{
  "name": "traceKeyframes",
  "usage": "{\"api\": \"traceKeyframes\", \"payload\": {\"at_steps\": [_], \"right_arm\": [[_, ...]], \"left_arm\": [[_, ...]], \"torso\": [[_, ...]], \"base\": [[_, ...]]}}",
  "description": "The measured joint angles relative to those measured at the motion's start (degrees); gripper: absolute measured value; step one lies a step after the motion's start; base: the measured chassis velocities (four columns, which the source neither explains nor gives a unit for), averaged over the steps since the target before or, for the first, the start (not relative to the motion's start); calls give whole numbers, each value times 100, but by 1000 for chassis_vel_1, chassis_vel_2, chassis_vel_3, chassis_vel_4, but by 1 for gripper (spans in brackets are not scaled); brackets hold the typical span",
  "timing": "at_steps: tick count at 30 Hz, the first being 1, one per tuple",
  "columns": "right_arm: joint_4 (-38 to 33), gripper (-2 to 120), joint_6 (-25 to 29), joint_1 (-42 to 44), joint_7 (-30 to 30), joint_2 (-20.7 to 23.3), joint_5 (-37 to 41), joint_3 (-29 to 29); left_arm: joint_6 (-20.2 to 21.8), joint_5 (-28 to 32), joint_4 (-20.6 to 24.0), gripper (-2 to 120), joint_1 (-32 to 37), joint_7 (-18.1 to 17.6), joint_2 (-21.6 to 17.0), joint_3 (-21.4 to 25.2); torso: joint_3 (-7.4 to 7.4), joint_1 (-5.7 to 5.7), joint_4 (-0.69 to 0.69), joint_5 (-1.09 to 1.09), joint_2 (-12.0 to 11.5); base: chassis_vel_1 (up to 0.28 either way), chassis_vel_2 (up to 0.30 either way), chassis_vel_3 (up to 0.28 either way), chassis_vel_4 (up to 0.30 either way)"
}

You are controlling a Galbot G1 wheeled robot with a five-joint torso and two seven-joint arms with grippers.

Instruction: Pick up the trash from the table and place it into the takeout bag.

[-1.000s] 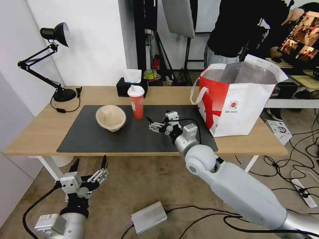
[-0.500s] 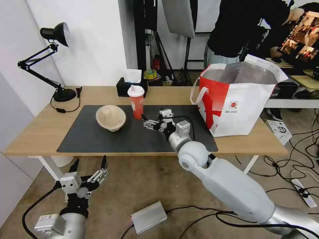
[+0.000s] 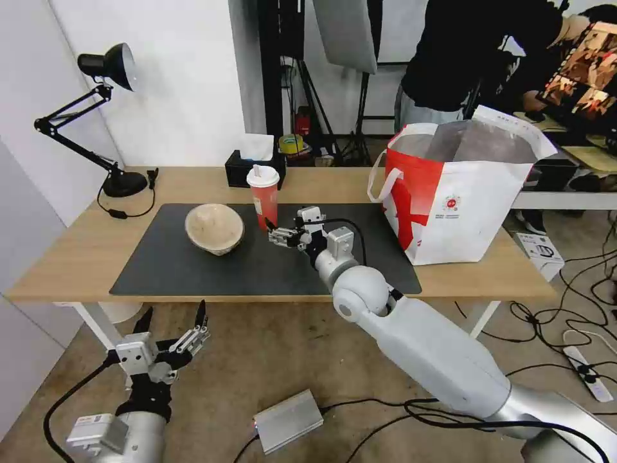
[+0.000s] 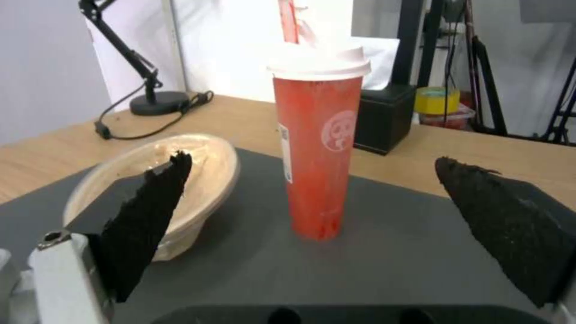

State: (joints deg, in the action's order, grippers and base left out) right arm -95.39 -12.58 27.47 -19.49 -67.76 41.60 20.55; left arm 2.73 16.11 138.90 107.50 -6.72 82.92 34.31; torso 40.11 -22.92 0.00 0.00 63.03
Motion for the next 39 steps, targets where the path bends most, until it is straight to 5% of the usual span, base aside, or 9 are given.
{"api": "traceKeyframes", "payload": {"at_steps": [39], "right_arm": [[1646, 100, 15, -642, 292, -950, -193, -5]], "left_arm": [[-13, -37, 51, 100, 61, -1, 21, -26]], "torso": [[0, 0, 0, 0, -1]], "base": [[0, 0, 0, 0]]}}
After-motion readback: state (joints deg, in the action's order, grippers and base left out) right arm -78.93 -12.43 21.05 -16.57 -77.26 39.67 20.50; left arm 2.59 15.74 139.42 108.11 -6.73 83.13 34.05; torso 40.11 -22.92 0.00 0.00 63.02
